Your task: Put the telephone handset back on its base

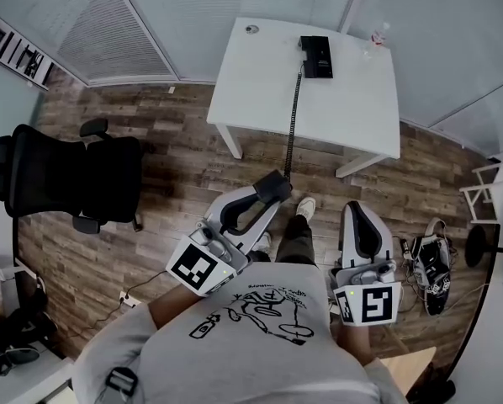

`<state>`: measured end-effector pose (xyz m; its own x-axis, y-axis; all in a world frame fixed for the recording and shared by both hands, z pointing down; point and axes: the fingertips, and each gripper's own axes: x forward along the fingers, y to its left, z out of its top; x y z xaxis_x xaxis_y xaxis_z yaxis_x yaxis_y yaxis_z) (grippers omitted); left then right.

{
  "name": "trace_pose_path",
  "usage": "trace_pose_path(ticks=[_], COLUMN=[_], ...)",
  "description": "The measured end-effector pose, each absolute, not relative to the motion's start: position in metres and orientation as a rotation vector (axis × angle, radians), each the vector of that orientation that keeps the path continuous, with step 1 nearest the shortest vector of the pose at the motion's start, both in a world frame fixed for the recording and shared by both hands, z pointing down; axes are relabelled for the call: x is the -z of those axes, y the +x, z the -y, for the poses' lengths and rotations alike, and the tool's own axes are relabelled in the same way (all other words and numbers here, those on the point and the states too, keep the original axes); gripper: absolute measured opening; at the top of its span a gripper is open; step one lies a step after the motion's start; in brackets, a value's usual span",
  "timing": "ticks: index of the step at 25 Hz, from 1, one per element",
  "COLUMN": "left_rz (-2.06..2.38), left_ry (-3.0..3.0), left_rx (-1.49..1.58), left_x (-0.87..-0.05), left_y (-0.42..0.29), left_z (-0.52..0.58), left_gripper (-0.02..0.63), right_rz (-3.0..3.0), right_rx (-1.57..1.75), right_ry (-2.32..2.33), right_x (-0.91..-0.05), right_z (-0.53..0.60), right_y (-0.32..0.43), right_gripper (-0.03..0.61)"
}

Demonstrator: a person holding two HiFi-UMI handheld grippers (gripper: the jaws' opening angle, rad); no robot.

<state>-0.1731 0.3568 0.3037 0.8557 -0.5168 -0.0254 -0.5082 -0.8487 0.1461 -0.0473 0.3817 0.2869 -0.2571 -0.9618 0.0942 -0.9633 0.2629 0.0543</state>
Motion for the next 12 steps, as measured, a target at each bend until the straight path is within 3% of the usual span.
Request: trace_pose_path(ticks=[12], left_rz=[0.848], left_ry=[2.886], left_rx=[0.046], left_x=[-0.307], left_y=[-0.101], left_z=[-0.277], left_gripper=[0.069], right_rz=[2.434], right_rx=[-0.034], right_ry=[1.842], right_x=[-0.286], right_z=[-0.301], right_y=[0.032], right_gripper=[0.012])
